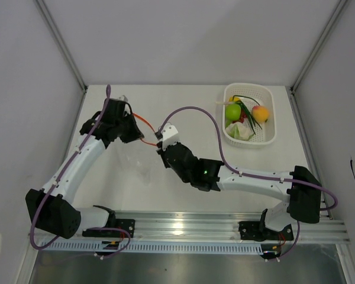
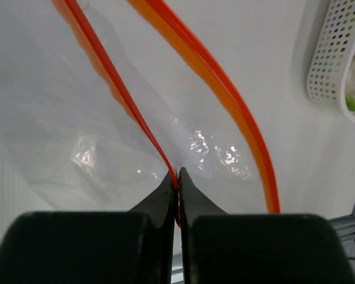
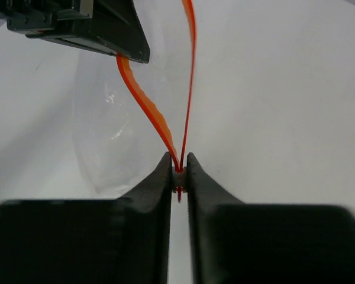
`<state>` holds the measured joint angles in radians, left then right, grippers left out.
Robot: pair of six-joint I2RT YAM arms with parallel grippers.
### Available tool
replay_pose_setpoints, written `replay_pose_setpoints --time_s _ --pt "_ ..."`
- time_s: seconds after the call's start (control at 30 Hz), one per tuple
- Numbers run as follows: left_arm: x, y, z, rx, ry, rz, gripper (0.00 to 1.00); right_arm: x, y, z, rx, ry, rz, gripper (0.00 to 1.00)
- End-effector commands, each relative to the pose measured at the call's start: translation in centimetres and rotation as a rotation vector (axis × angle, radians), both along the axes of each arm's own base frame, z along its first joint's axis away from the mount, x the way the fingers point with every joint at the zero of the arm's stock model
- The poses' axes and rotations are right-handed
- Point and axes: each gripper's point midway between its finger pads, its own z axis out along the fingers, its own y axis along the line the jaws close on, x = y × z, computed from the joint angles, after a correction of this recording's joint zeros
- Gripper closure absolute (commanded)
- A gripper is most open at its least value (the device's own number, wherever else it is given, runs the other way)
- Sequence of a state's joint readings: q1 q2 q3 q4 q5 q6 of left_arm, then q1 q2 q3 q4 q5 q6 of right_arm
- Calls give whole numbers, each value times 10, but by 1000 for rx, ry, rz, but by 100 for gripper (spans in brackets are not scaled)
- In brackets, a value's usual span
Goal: Place the food in the zip-top bag and seal the zipper
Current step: Pick up the zipper food storage bag at the center of the board, then pick up the fake vegetable from the bin.
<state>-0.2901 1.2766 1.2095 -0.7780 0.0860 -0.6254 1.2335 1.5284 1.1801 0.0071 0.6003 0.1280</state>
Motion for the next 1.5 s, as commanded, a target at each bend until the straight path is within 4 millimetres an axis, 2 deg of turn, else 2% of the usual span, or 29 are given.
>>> replay_pose_setpoints --time_s 0.0,0.13,0.17,0.2,0.23,0.3,0.33,0.37,0.4,0.43,0.5,0.53,0.57,0.67,0.7,0.77,0.8,0.9,0.93,1.0,1.03,1.13,1.27,1.3,1.47 --pt "3 -9 10 -17 -61 -68 99 3 -14 11 35 30 -93 73" --pt "-1 -13 14 -18 -95 -140 99 2 -30 12 43 105 -152 42" --pt "-4 -14 13 -15 -103 -159 99 0 -35 11 35 121 -147 40" --pt "-6 -16 16 -26 -113 -177 99 -1 -37 13 45 132 -146 34" --pt "-6 -18 19 -30 -123 -188 99 -2 -44 23 82 143 -155 33" --pt "-12 -23 20 -53 -126 -227 99 -2 -57 26 103 176 -176 32" --pt "-14 -25 20 -58 -124 -238 99 10 -71 28 149 210 -232 32" --pt "-15 -28 21 -66 -126 -249 99 11 -86 30 173 246 -250 29" --pt "-16 -29 21 -71 -124 -257 99 17 -98 29 202 274 -283 20" --pt "-18 -33 21 -85 -117 -276 99 37 -120 29 245 303 -353 20" --pt "-20 -35 17 -95 -103 -290 99 46 -145 27 269 326 -383 19" --pt "-20 -38 16 -107 -95 -298 99 54 -157 27 278 328 -413 19" --pt "-19 -39 17 -114 -103 -304 100 70 -184 27 278 322 -486 19" --pt "-18 -47 15 -143 -103 -318 100 97 -214 31 294 307 -544 19" --pt "-18 -49 13 -148 -101 -322 100 114 -234 27 294 305 -588 20" --pt "-18 -51 13 -152 -102 -325 100 136 -247 28 343 289 -626 23" --pt "-16 -53 14 -154 -111 -326 99 153 -260 20 379 310 -682 26" --pt "-14 -56 17 -163 -125 -331 99 182 -259 15 468 325 -748 28" --pt "-15 -58 17 -167 -125 -335 99 198 -250 6 482 349 -753 27" --pt "-15 -60 18 -172 -131 -341 99 213 -242 -4 523 385 -780 27" --pt "-13 -62 20 -179 -136 -342 99 227 -236 -17 571 427 -819 27" --pt "-12 -65 20 -189 -140 -347 99 253 -220 -29 655 448 -841 27" --pt "-9 -67 16 -189 -132 -353 99 276 -214 -40 815 466 -904 28" --pt "-8 -68 16 -196 -132 -354 100 279 -217 -40 840 456 -933 31" --pt "-7 -72 16 -215 -134 -359 99 293 -223 -42 994 394 -1068 31"
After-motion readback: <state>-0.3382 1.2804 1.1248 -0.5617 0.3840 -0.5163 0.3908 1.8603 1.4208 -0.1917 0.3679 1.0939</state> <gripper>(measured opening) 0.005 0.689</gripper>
